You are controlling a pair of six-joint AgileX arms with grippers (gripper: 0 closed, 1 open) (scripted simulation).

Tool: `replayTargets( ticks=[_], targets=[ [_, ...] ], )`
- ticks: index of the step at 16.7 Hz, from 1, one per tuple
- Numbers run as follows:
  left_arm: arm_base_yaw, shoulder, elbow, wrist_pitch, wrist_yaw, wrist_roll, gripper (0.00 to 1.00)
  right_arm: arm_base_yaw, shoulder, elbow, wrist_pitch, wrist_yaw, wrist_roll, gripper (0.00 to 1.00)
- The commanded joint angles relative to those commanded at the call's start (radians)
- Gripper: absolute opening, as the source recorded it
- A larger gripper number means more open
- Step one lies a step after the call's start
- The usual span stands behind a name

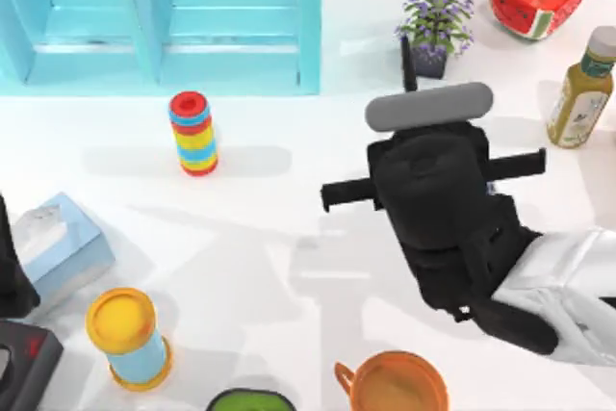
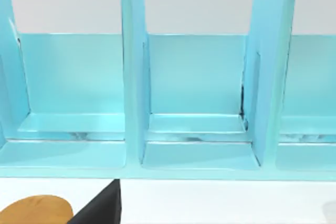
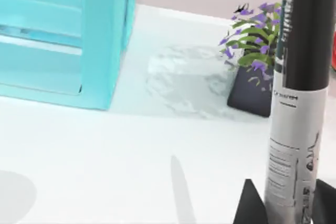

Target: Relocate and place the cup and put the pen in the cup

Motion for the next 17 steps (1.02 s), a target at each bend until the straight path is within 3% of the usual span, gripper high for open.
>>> replayTargets(
  ticks=[7, 17],
  targets=[
    [0.000, 0.000, 0.000, 0.000, 0.000, 0.000, 1.00, 0.034, -0.199, -0.271, 0.512, 0.200, -0.197, 0.00],
    [0.000, 0.000, 0.000, 0.000, 0.000, 0.000, 1.00, 0.019, -0.218, -0.297, 0.602, 0.212, -0.221, 0.00]
  ],
)
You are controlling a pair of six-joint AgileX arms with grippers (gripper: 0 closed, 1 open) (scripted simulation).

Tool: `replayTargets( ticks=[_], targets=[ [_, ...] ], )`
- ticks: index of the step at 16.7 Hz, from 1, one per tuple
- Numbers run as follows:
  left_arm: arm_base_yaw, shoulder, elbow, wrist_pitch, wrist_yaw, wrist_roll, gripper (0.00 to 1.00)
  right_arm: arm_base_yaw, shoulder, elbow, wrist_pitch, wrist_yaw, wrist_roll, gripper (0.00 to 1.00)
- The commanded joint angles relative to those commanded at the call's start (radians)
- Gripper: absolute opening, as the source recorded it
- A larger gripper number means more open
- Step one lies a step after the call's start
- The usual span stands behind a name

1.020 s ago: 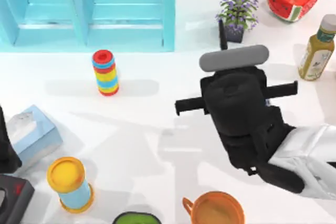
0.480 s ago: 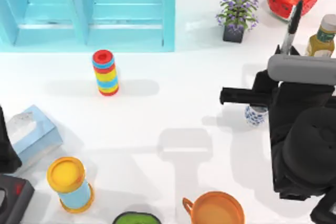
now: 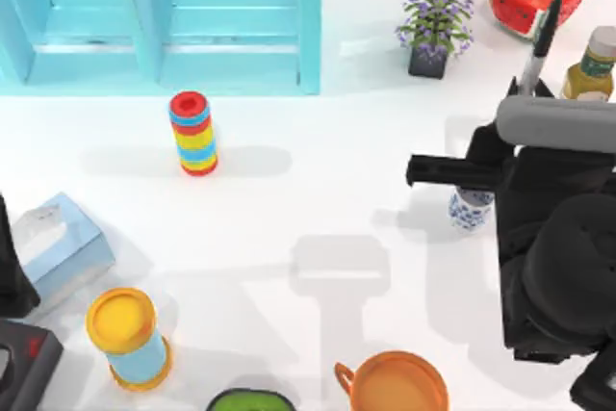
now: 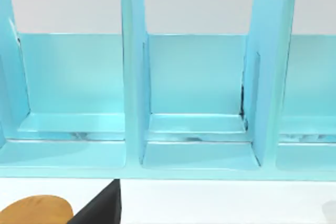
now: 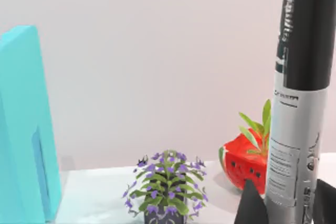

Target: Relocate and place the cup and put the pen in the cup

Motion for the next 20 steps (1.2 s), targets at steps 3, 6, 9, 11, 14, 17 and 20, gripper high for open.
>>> replayTargets(
  ticks=[3, 6, 9, 11, 14, 17, 20],
  targets=[
    [0.000, 0.000, 0.000, 0.000, 0.000, 0.000, 1.00, -0.064, 0.085, 0.028, 0.049, -0.064, 0.005, 0.00],
    [0.000, 0.000, 0.000, 0.000, 0.000, 0.000, 1.00, -0.114, 0.140, 0.048, 0.084, -0.115, 0.009, 0.00],
    [0.000, 0.000, 0.000, 0.000, 0.000, 0.000, 1.00, -0.115, 0.140, 0.048, 0.085, -0.116, 0.009, 0.00],
    [0.000, 0.000, 0.000, 0.000, 0.000, 0.000, 1.00, -0.115, 0.140, 0.048, 0.085, -0.116, 0.009, 0.15],
    [0.000, 0.000, 0.000, 0.000, 0.000, 0.000, 1.00, -0.115, 0.140, 0.048, 0.085, -0.116, 0.009, 0.38],
    [0.000, 0.000, 0.000, 0.000, 0.000, 0.000, 1.00, -0.115, 0.140, 0.048, 0.085, -0.116, 0.009, 0.60],
    [0.000, 0.000, 0.000, 0.000, 0.000, 0.000, 1.00, -0.115, 0.140, 0.048, 0.085, -0.116, 0.009, 0.83]
  ],
)
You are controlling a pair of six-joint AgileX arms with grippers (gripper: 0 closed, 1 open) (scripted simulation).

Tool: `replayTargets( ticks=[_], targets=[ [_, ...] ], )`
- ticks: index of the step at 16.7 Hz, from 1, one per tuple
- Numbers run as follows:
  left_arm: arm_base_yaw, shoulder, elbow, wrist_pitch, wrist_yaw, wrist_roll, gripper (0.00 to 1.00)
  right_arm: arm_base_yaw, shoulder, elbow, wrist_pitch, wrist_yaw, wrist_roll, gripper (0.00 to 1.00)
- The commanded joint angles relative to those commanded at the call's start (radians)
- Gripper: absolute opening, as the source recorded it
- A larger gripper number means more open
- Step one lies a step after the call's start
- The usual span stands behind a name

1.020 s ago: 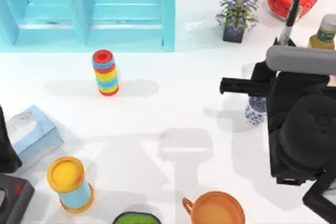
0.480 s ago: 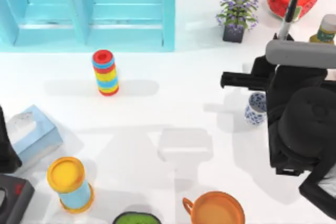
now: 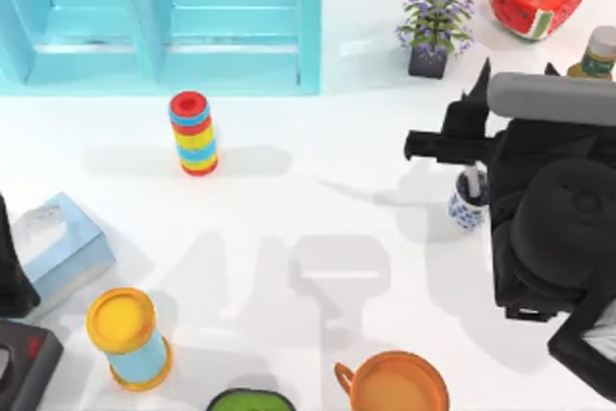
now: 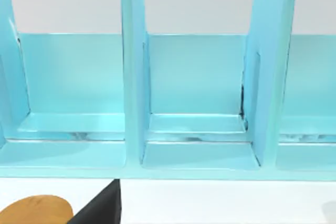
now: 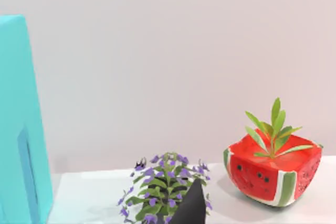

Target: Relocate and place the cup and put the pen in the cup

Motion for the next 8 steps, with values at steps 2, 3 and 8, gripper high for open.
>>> replayTargets(
  ticks=[2, 3, 8],
  targets=[
    [0.000, 0.000, 0.000, 0.000, 0.000, 0.000, 1.00, 0.000, 0.000, 0.000, 0.000, 0.000, 0.000, 0.98],
    [0.000, 0.000, 0.000, 0.000, 0.000, 0.000, 1.00, 0.000, 0.000, 0.000, 0.000, 0.000, 0.000, 1.00],
    [0.000, 0.000, 0.000, 0.000, 0.000, 0.000, 1.00, 0.000, 0.000, 0.000, 0.000, 0.000, 0.000, 1.00]
  ],
)
